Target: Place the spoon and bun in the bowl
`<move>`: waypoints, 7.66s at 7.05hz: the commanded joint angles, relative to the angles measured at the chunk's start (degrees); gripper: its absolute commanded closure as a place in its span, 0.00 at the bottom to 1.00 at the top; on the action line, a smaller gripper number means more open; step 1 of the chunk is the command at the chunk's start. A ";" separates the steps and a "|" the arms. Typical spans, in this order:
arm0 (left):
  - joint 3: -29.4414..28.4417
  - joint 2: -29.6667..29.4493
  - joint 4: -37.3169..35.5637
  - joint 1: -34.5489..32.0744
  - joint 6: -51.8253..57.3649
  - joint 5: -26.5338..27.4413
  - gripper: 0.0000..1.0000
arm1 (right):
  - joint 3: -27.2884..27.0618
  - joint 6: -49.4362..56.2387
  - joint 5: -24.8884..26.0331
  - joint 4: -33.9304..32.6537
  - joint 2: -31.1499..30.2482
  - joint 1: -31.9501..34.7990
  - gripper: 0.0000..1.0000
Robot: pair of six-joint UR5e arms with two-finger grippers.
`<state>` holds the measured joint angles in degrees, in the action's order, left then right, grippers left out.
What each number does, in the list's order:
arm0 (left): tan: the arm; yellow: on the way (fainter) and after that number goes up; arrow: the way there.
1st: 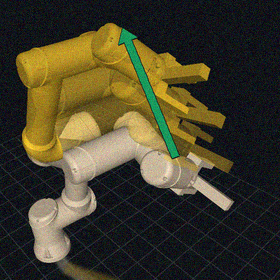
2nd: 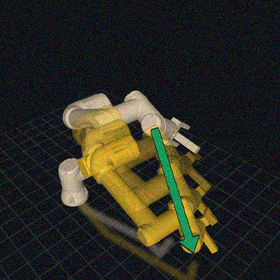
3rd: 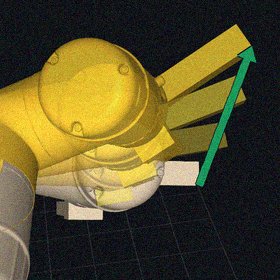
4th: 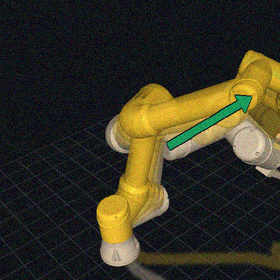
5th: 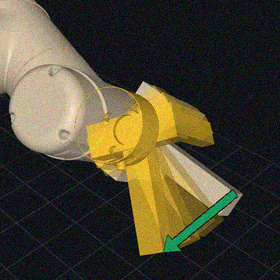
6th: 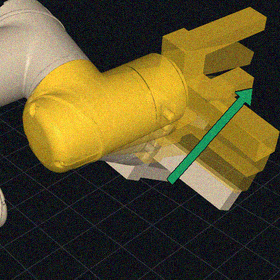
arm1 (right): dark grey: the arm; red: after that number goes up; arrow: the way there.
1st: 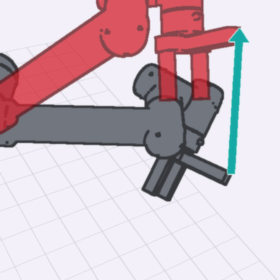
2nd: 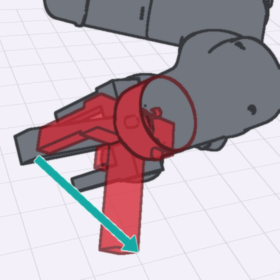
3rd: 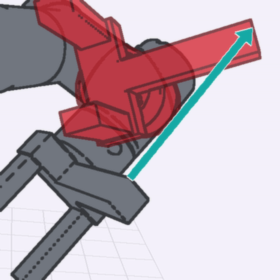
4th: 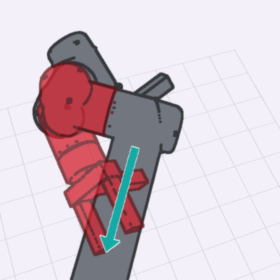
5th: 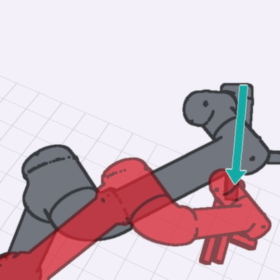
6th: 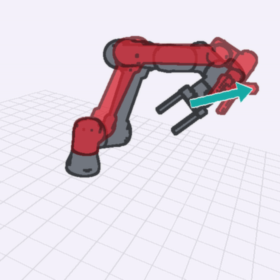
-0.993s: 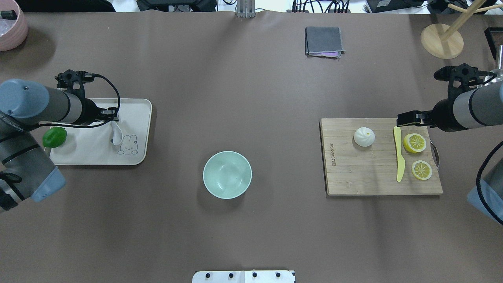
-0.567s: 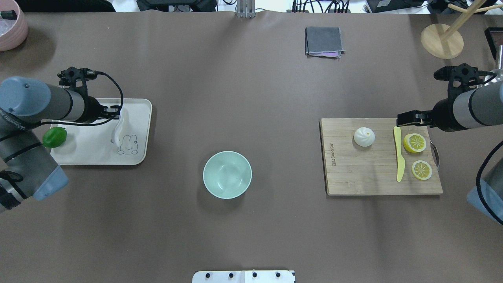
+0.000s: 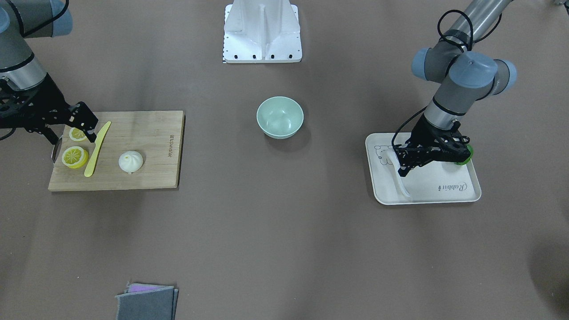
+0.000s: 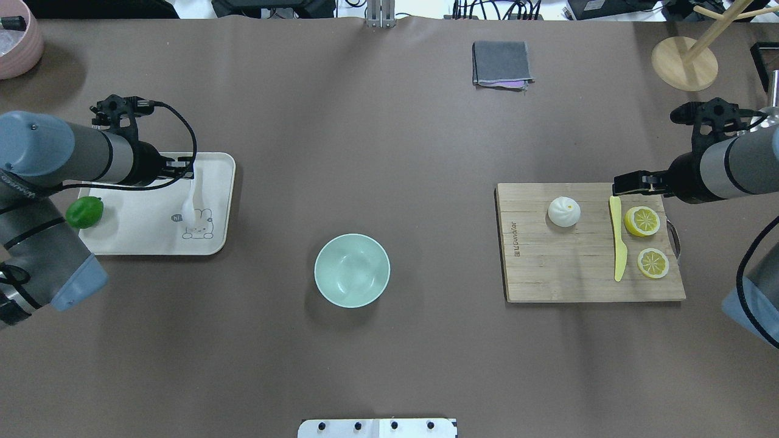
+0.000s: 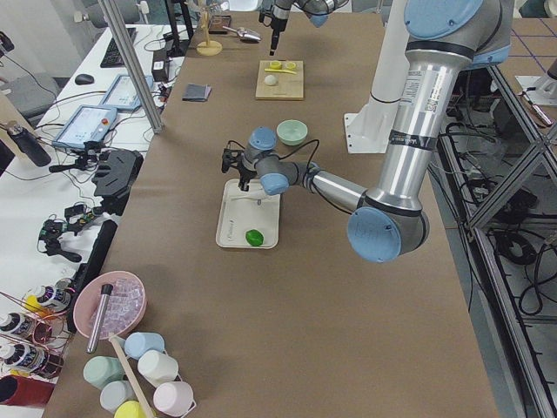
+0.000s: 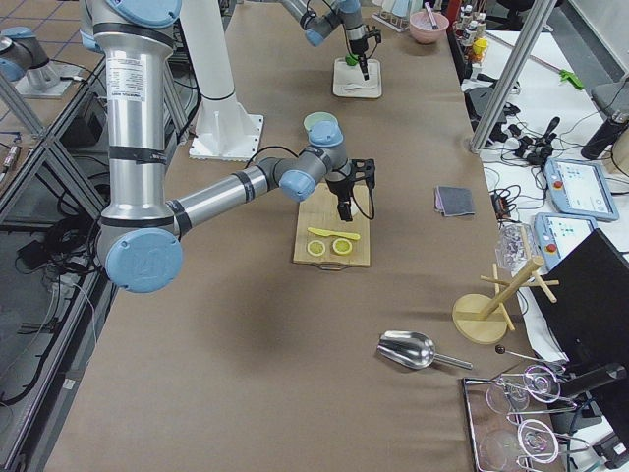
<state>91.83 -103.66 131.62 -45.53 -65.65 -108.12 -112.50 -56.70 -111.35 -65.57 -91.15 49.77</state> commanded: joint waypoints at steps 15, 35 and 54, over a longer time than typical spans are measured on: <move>-0.17 1.09 -0.05 5.19 0.18 3.27 1.00 | -0.18 -0.07 0.08 0.00 -0.08 -0.38 0.01; 21.63 2.73 -18.92 2.90 0.07 -2.64 0.01 | 0.26 -2.25 1.83 -0.61 2.02 -2.30 0.02; 16.27 20.43 -18.42 -27.15 50.63 -21.16 0.01 | 1.83 -29.63 20.90 -26.43 34.31 -25.12 1.00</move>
<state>108.07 -83.23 113.20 -72.69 -15.02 -129.23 -111.79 -78.75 -91.09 -89.16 -63.79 28.41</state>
